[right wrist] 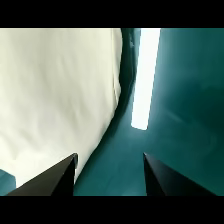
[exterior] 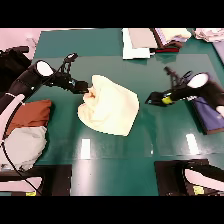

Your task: Fold the shirts.

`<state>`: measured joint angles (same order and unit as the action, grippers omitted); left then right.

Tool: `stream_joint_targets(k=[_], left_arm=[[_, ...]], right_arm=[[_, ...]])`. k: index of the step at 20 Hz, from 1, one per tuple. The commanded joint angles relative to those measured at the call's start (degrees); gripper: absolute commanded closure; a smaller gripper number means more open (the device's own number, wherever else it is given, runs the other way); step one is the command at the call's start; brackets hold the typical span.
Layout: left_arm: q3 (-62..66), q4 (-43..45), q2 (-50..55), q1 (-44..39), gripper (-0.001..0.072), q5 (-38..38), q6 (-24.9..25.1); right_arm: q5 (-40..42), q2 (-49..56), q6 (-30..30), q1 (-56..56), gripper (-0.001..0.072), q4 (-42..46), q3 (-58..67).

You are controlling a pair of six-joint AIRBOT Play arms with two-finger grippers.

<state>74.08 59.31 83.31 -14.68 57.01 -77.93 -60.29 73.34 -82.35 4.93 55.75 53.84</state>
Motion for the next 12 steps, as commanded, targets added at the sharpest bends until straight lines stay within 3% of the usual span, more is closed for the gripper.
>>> stream_joint_targets(k=[1,4,5,7,8,12], left_arm=[[0.1,0.3,0.0,0.1,0.0678,0.1,0.0],[0.1,0.3,0.0,0.1,0.0678,0.1,0.0],[0.1,0.3,0.0,0.1,0.0677,0.1,0.0],[0.1,0.3,0.0,0.1,0.0677,0.0,0.0],[0.1,0.3,0.0,0.1,0.0677,0.1,0.0],[2.8,7.0,-1.0,0.1,0.0678,1.7,-2.1]], right_arm=[[7.3,8.9,-0.1,4.8,0.0233,-2.7,0.0],[6.2,14.4,-0.1,6.8,0.0274,-2.6,5.2],[6.3,15.5,-0.1,7.4,0.034,-2.4,7.0],[6.4,16.2,1.0,8.3,0.0629,-1.0,9.9],[6.3,16.1,1.9,8.4,0.0692,-0.2,11.3],[2.2,11.6,1.9,7.0,0.0692,8.1,19.8]])
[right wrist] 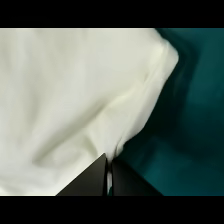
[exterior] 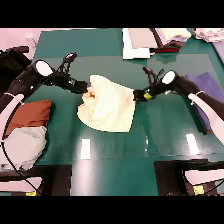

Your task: Fold the shirts.

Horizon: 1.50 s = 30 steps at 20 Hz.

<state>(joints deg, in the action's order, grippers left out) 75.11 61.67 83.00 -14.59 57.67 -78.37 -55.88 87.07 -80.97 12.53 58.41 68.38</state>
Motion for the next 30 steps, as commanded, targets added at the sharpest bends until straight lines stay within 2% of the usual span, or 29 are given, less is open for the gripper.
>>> stream_joint_targets(k=[1,5,7,11,16,19,23,26,30], left_arm=[[3.0,7.4,-1.9,0.0,0.0678,0.9,-3.0],[9.0,19.9,-10.6,0.0,0.0678,-1.2,-7.0],[12.1,25.5,-16.1,0.0,0.0678,-1.1,-7.3],[16.9,30.1,-28.1,0.0,0.0678,-1.6,-7.3],[19.2,30.5,-39.2,0.0,0.0678,-3.0,-7.8],[19.2,30.1,-40.0,0.0,0.0678,-2.4,-10.1],[20.8,29.6,-40.0,0.0,0.0678,-8.9,-10.1],[26.9,26.1,-40.0,0.0,0.0678,-7.0,-10.1],[31.3,19.1,-40.0,0.0,0.0678,-1.0,-8.9]], right_arm=[[-3.6,-4.7,0.5,-1.4,0.0692,7.9,8.0],[-9.3,-15.9,0.5,-5.9,0.0693,16.3,20.1],[-10.2,-21.7,0.6,-8.5,0.0693,17.3,25.4],[-11.6,-32.1,1.6,-13.6,0.0693,17.4,34.2],[-12.2,-41.6,1.6,-21.3,0.0693,18.2,38.7],[-12.2,-44.0,1.6,-25.7,0.0693,18.0,38.7],[-12.1,-44.4,1.6,-28.4,0.0693,18.1,38.7],[-13.4,-43.8,1.6,-28.3,0.0693,18.1,41.0],[-20.8,-38.6,1.6,-28.3,0.0693,17.6,50.0]])
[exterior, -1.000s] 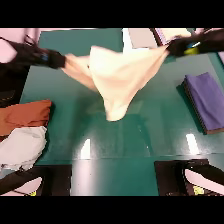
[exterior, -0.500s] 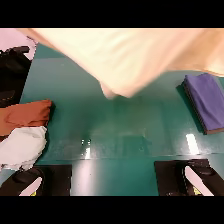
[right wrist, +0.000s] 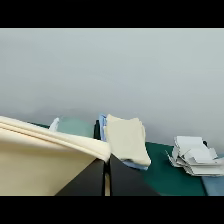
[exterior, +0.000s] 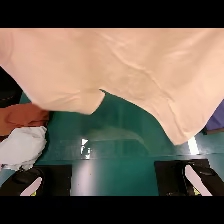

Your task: Fold the shirts.

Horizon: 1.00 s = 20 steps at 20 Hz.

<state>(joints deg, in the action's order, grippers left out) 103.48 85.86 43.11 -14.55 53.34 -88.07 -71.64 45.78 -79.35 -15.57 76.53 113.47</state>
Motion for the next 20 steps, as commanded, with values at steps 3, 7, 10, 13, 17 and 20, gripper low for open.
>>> stream_joint_targets(k=[3,7,10,13,17,20], left_arm=[[1.9,-6.1,1.3,0.0,0.0678,8.6,1.1],[-5.0,-4.4,9.5,0.0,0.0678,14.2,1.4],[-12.6,-3.6,20.0,0.0,0.0678,10.9,1.5],[-15.3,0.0,32.2,0.0,0.0677,-0.5,1.5],[-15.3,0.5,41.4,3.3,0.0584,-6.0,-3.0],[-14.9,0.0,41.5,7.2,0.0148,0.0,-4.9]], right_arm=[[-6.6,6.0,-0.1,-0.2,0.0694,-2.8,5.8],[-5.9,12.8,-1.9,2.8,0.0694,-4.8,-3.7],[-3.9,22.4,-2.3,6.8,0.0694,-4.4,-10.8],[2.0,32.9,-2.3,10.3,0.0694,-4.5,-15.4],[4.7,41.9,-2.3,13.1,0.0688,-5.1,-15.6],[4.7,43.4,-2.3,12.9,0.0344,-5.1,-15.6]])
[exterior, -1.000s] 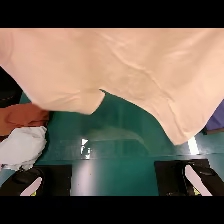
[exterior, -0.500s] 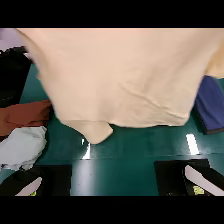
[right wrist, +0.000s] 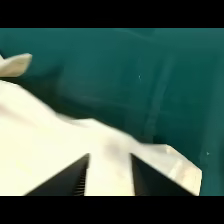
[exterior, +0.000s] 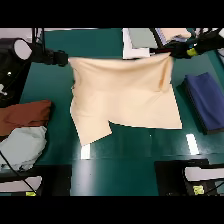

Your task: Fold the shirts.

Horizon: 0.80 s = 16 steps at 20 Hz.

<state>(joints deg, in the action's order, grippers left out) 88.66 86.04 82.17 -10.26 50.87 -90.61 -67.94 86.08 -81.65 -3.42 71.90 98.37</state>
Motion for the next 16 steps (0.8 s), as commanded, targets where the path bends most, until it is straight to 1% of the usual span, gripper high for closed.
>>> stream_joint_targets(k=[1,2,4,6,8,11,12,14,15,16], left_arm=[[0.4,-0.3,1.9,4.4,0.0148,6.5,-2.3],[0.5,-1.3,1.4,5.8,0.0148,10.4,-1.4],[-0.6,-4.4,0.9,8.7,0.0148,17.8,1.5],[-4.9,-8.8,0.9,10.3,0.0148,21.4,4.0],[-11.5,-12.0,0.9,10.4,0.0148,20.8,4.1],[-22.0,-18.6,0.9,10.4,0.0148,16.0,4.1],[-24.6,-19.7,0.9,10.4,0.0148,15.0,4.1],[-28.6,-21.9,0.9,10.2,0.0148,13.4,4.4],[-29.9,-22.9,0.9,9.7,0.0149,12.9,5.8],[-30.7,-22.9,0.9,9.0,0.0148,12.5,6.0]], right_arm=[[0.4,2.6,0.0,0.2,0.0344,-0.8,-0.5],[-1.1,1.7,0.1,-0.4,0.0344,-2.4,-0.5],[-5.6,0.0,2.7,-1.6,0.0344,-6.3,-0.5],[-10.2,-1.9,4.0,-1.8,0.0344,-7.8,-0.7],[-11.0,-5.2,4.2,-1.5,0.0345,-7.9,-4.0],[-9.2,-11.3,4.2,-0.7,0.0344,-8.0,-12.4],[-8.2,-13.1,4.2,-0.7,0.0344,-8.0,-14.8],[-6.1,-16.3,4.2,-0.7,0.0345,-7.9,-19.1],[-4.7,-17.8,4.2,-0.7,0.0344,-7.9,-21.1],[-3.6,-18.9,4.1,-0.7,0.0344,-7.9,-22.5]])
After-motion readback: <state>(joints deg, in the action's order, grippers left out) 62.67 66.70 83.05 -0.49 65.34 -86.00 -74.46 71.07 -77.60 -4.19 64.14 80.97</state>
